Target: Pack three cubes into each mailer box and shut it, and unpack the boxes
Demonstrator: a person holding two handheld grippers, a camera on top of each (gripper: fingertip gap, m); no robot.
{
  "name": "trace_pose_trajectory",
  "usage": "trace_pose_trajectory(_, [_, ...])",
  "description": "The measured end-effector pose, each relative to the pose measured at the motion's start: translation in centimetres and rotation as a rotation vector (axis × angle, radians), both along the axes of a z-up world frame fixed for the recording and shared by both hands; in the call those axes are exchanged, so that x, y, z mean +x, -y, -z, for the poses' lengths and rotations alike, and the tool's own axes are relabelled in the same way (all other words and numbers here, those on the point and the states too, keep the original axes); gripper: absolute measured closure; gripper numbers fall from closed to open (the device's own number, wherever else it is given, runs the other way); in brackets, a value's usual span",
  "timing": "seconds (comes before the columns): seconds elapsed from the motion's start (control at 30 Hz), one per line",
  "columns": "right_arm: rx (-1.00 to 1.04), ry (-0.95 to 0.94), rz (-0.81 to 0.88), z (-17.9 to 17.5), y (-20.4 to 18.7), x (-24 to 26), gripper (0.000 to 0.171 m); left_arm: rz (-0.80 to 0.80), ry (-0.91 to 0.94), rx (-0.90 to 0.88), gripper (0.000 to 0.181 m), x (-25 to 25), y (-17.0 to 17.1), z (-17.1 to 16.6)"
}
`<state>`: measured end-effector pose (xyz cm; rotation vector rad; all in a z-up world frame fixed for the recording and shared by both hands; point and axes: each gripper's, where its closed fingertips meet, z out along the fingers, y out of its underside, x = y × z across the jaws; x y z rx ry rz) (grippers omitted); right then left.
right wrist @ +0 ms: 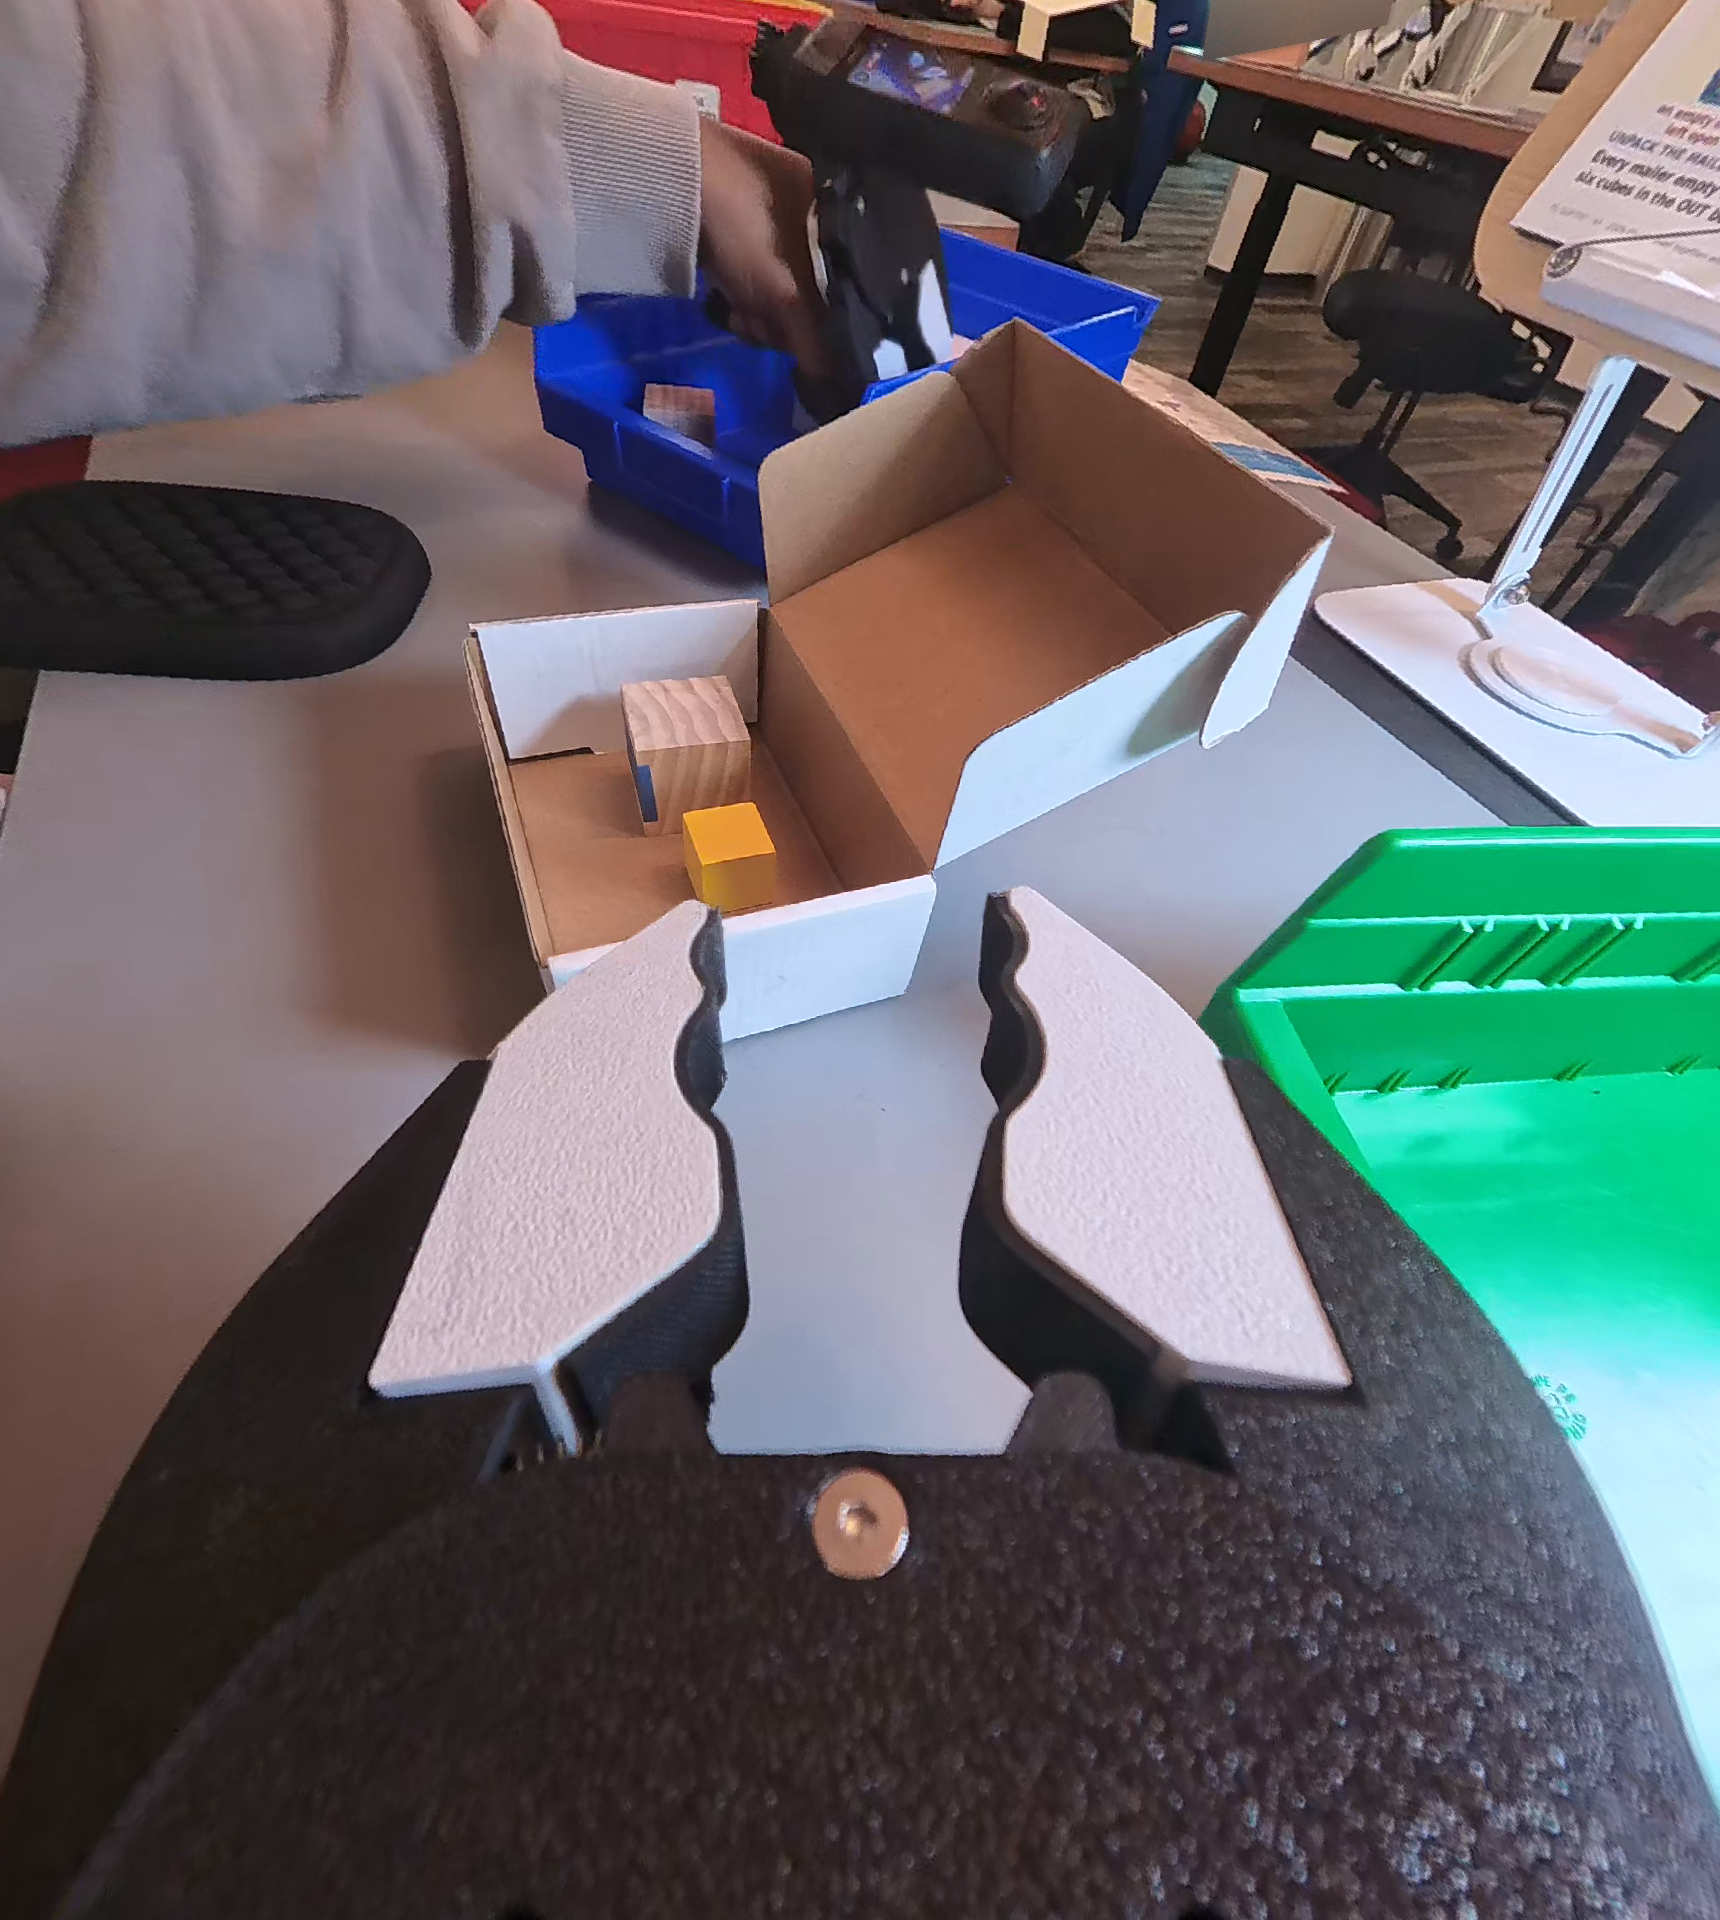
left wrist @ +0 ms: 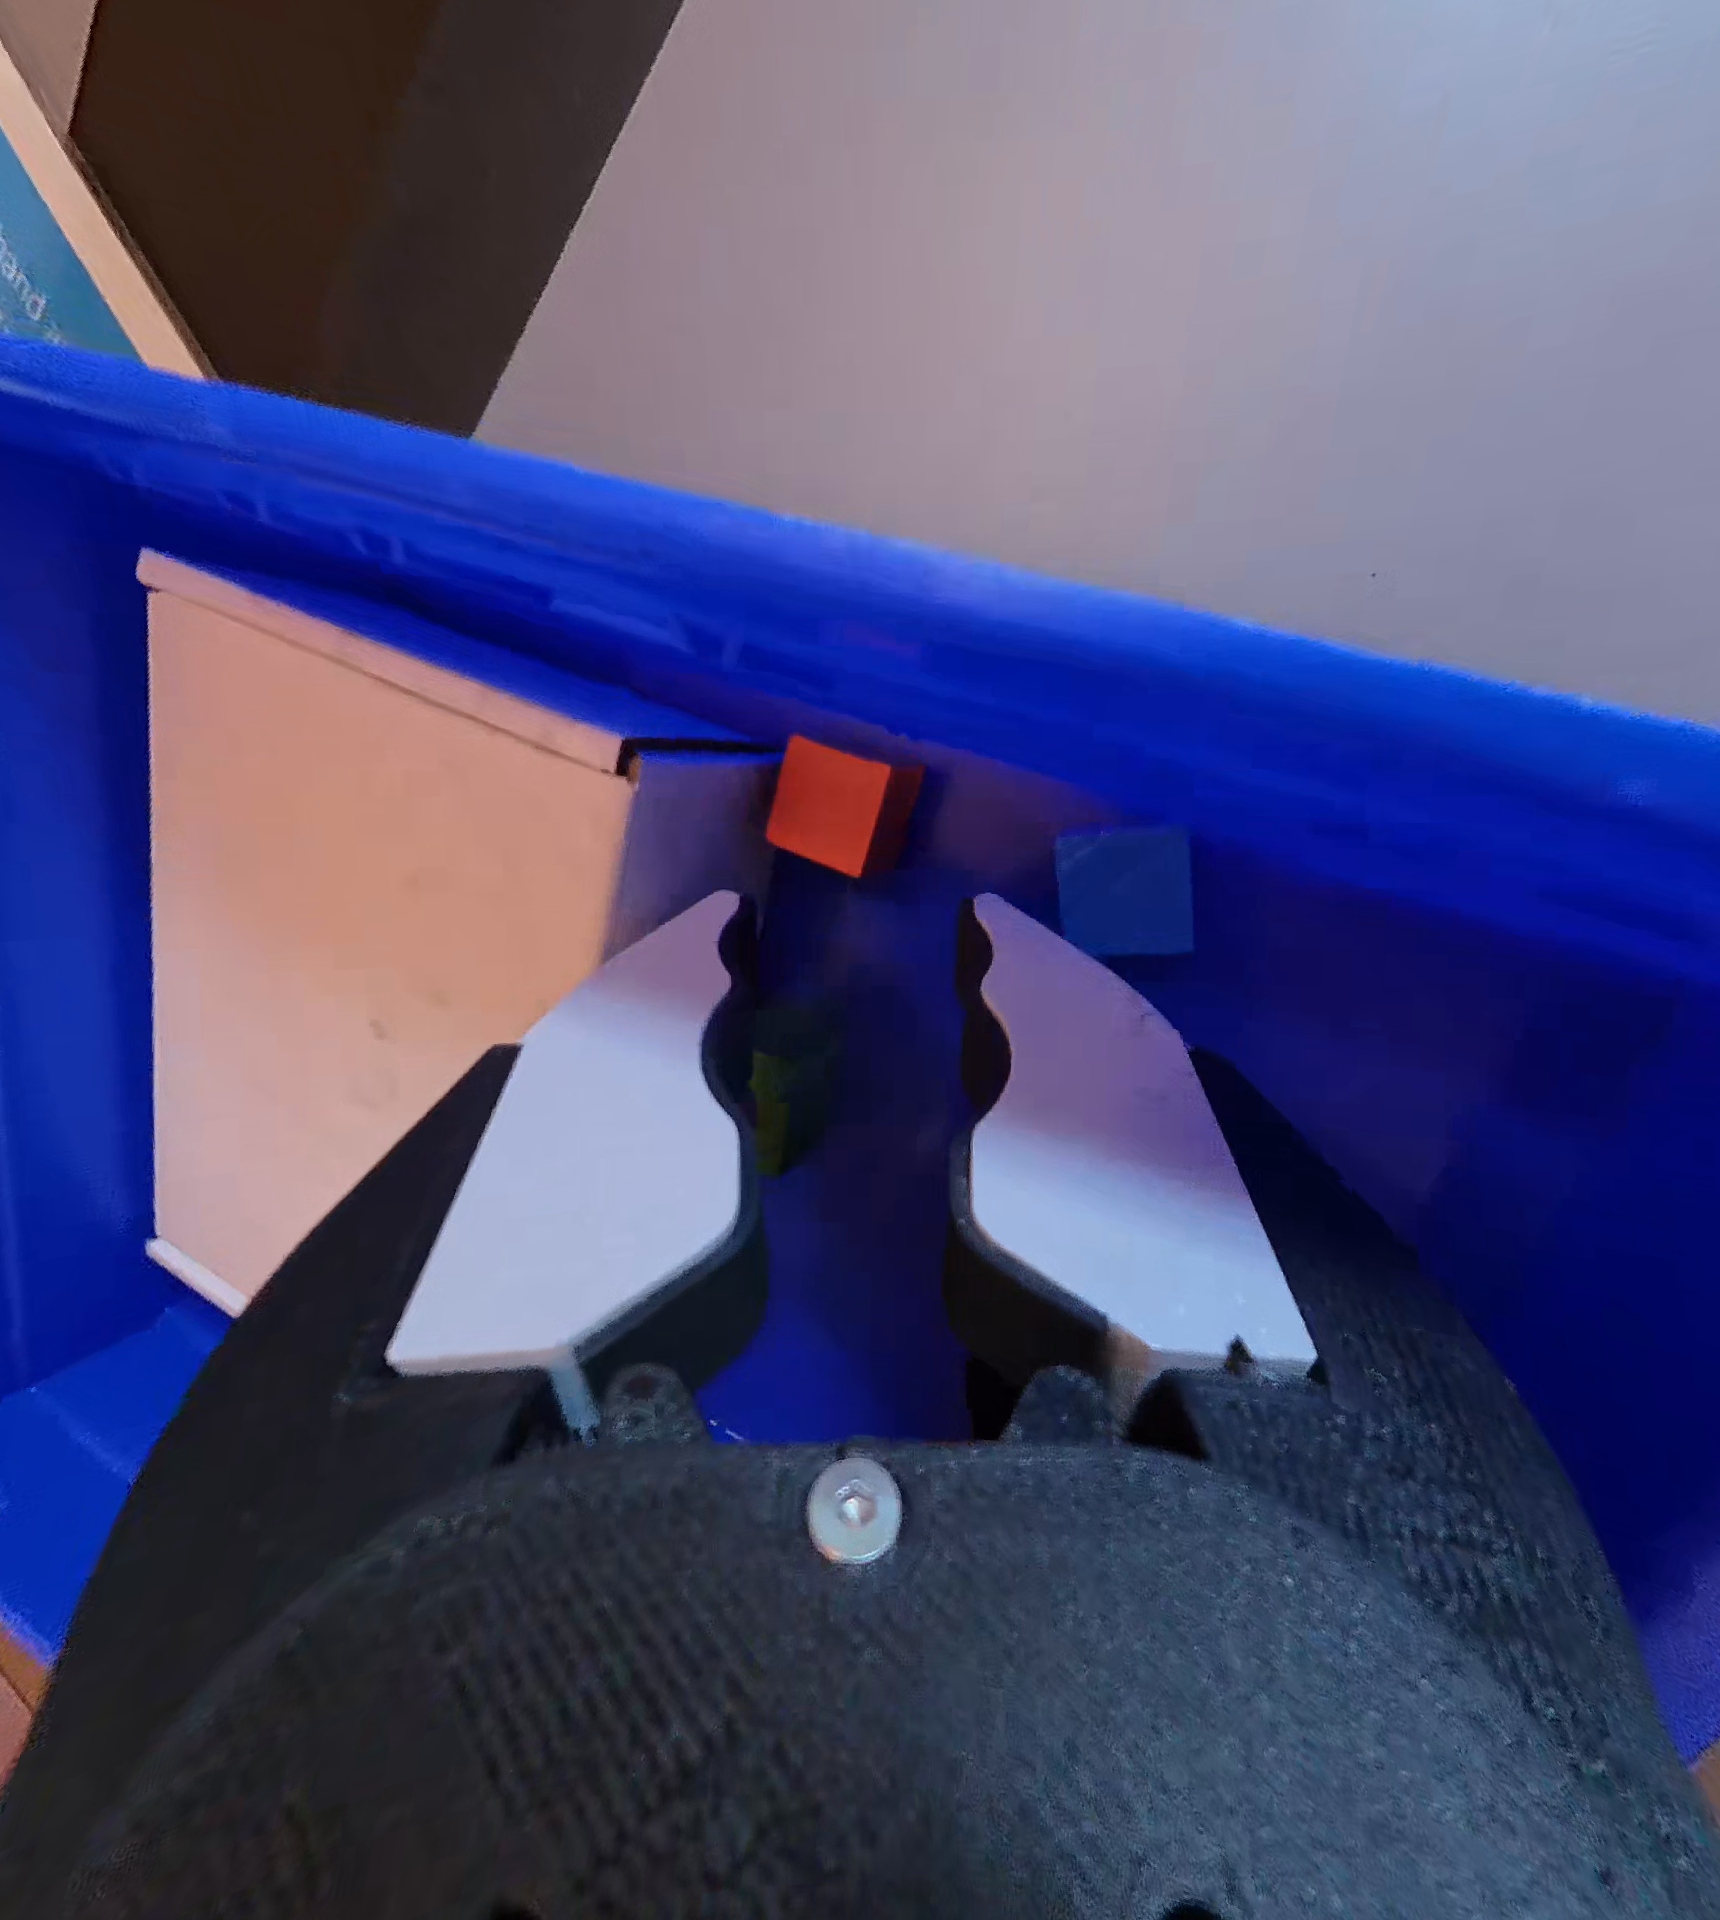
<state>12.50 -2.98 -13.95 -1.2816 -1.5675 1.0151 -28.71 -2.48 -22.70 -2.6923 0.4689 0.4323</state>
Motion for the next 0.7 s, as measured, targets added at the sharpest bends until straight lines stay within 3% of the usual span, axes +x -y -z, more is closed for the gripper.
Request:
trace_pose_trajectory(0.37, [0.001, 0.012, 0.002, 0.3, -0.1, 0.0, 0.124, 0.155, -0.147, -0.054, 0.155, 0.0, -1.3, 0.9])
trace_pose_trajectory(0.53, [-0.003, 0.01, 0.0, 0.3, -0.1, 0.0, 0.124, 0.22, -0.053, -0.144, 0.158, 1.3, 0.4, 0.7])
trace_pose_trajectory(0.7, [-0.003, 0.015, -0.005, 0.4, 0.0, -0.1, 0.124, 0.206, -0.001, -0.13, 0.141, 1.2, 0.7, 0.3])
